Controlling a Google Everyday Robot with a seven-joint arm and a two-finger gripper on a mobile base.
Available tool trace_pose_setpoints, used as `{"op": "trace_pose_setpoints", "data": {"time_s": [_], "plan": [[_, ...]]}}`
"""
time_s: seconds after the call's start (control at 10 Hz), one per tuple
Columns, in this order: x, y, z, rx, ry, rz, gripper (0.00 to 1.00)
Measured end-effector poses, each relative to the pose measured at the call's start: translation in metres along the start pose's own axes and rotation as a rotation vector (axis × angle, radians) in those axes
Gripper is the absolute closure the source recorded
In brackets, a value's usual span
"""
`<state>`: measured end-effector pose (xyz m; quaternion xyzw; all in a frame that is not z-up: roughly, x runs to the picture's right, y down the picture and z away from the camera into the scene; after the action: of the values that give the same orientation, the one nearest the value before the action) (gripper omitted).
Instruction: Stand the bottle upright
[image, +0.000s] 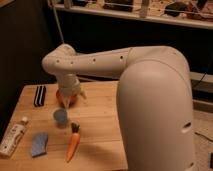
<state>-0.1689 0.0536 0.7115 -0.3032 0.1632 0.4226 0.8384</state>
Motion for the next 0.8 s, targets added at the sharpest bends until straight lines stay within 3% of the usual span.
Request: {"op": "trace_pose_setpoints", "data": {"time_s": [0.1,0.2,0.5,0.6,0.8], "plan": [[-0.009,0.013,-0.003,-0.009,0.016,-0.133,0.35],[-0.014,0.022,-0.004,-0.01,0.024,-0.211,0.35],[-0.037,0.054,-0.002,0.03,0.062,-0.513,0.35],[-0.044,0.064,-0.001,0.052,0.071,-0.586,0.35],[-0.049,0.071,-0.001,0.068,0.08,-0.649,0.35]]}}
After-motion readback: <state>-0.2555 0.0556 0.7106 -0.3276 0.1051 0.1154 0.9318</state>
